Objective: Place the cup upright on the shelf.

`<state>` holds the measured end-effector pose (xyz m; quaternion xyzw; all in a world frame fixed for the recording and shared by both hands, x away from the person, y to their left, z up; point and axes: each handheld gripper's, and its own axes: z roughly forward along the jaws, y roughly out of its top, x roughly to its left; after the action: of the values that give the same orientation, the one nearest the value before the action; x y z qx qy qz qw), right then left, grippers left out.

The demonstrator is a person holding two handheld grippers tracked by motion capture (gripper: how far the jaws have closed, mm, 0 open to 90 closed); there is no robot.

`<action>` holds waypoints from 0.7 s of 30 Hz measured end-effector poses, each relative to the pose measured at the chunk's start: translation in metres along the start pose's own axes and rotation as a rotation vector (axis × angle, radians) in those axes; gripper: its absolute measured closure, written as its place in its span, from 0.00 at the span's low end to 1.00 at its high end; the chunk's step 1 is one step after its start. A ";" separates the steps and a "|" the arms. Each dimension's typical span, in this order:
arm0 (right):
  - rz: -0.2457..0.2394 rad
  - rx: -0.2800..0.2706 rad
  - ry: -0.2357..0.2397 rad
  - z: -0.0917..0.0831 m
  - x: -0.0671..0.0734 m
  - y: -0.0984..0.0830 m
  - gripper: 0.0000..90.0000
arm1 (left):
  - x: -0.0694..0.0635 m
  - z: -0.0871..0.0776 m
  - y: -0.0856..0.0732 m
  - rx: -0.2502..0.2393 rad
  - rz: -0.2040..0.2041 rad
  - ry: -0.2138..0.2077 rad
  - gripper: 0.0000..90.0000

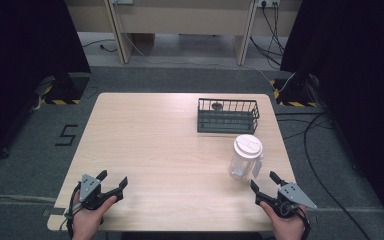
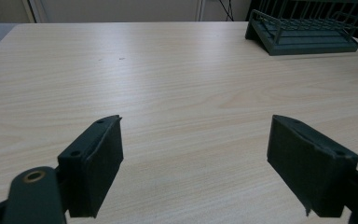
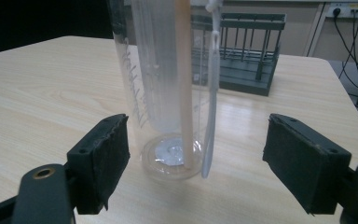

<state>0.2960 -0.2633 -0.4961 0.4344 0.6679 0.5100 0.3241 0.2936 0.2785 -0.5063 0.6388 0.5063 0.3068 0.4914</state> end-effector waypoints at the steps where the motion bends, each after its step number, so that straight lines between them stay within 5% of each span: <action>1: -0.003 0.002 0.005 0.004 0.001 0.003 0.25 | 0.000 0.000 0.000 0.000 -0.001 0.000 0.20; 9: -0.013 0.028 -0.014 0.016 0.006 0.009 0.26 | 0.000 -0.001 0.000 -0.002 0.000 0.001 0.20; 21: -0.026 0.002 0.005 0.007 0.021 0.014 0.30 | -0.001 -0.001 0.000 -0.002 0.002 -0.003 0.20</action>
<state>0.2971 -0.2396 -0.4840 0.4248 0.6748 0.5061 0.3286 0.2930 0.2781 -0.5058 0.6393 0.5048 0.3066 0.4924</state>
